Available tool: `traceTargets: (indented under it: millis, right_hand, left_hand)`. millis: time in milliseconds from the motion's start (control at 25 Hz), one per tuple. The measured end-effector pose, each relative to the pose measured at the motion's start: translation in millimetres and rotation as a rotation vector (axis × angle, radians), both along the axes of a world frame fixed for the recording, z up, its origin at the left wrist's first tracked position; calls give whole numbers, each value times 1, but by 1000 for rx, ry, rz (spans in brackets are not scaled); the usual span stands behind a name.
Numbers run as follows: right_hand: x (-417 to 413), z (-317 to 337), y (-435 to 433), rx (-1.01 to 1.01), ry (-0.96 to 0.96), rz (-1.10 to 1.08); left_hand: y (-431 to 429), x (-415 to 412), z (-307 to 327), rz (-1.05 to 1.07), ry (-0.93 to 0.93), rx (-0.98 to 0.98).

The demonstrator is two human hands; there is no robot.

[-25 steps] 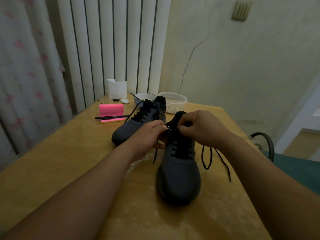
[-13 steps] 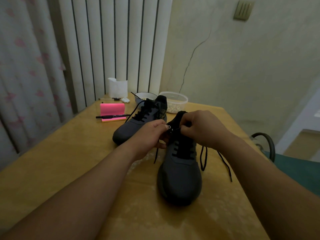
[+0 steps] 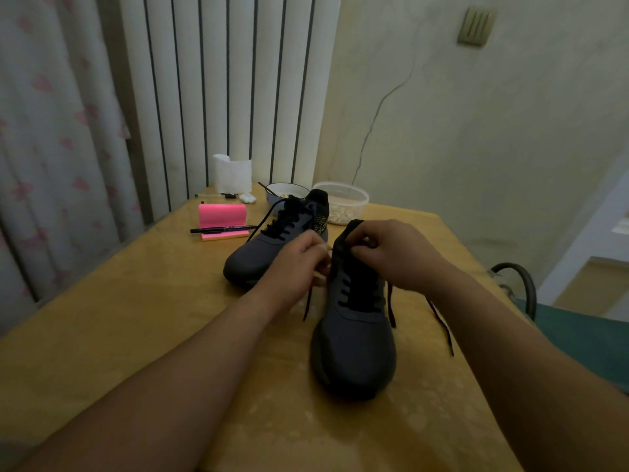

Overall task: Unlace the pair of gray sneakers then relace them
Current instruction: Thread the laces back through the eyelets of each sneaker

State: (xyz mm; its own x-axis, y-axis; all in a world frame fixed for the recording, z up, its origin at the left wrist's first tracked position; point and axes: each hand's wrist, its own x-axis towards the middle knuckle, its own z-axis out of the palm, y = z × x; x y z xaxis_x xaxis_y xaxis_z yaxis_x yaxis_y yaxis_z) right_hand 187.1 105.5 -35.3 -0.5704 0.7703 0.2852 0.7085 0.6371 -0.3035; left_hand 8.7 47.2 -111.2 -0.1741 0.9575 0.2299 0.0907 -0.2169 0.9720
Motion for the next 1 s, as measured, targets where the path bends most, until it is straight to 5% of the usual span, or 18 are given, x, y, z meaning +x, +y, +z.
traceTargets:
  millis: [120,200,240,400,480,680,800,1000]
  right_hand:
    - [19,18,-2,-459,496,-68]
    - [32,28,-5,-645,679,-60]
    - [36,32,-8,-677,714,-42]
    - [39,31,-8,-442,651,-61]
    - [42,18,-6,-307,582,-152]
    - [55,-36,-12,-255,206,-199]
    - [55,-43,-17,-200,209,-227]
    - [65,-39,-18,-280,354,-315]
  left_hand:
    - [-4,-8,20,28,-835,55]
    - [-8,-21,34,19,-1046,59]
    - [-12,-27,39,61,-867,25]
    - [-28,-23,37,180,600,-81]
    - [-34,-21,33,162,741,-81]
    - [-47,-29,30,216,75,-128]
    - [-45,-34,33,320,-390,-101]
    - [-40,-42,31,438,-556,-47]
